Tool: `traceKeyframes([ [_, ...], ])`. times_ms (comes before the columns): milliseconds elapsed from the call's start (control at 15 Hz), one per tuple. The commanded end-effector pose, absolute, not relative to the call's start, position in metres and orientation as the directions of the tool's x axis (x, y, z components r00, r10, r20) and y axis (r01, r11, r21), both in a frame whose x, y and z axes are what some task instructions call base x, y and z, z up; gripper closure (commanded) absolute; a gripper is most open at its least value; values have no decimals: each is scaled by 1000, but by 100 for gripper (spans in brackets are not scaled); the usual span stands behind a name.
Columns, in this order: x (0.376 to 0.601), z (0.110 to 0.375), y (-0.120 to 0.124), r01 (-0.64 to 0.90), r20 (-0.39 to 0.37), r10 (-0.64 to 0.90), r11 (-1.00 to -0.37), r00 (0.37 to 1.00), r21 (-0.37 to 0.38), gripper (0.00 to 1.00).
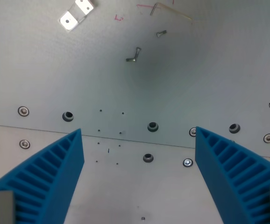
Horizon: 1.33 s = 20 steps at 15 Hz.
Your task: Move in gripper positive y
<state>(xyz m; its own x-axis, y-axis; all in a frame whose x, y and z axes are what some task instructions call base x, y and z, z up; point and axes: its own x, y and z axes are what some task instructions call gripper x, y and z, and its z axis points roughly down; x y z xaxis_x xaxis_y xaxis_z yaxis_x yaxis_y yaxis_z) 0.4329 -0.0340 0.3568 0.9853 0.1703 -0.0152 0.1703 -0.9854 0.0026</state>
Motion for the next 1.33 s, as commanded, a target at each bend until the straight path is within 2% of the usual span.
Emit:
traceKeyframes([
  [67, 433, 360, -39, 170, -8, 170, -985, 985, 4, 0],
  [1333, 449, 360, -133, 170, -8, 170, -985, 985, 4, 0],
])
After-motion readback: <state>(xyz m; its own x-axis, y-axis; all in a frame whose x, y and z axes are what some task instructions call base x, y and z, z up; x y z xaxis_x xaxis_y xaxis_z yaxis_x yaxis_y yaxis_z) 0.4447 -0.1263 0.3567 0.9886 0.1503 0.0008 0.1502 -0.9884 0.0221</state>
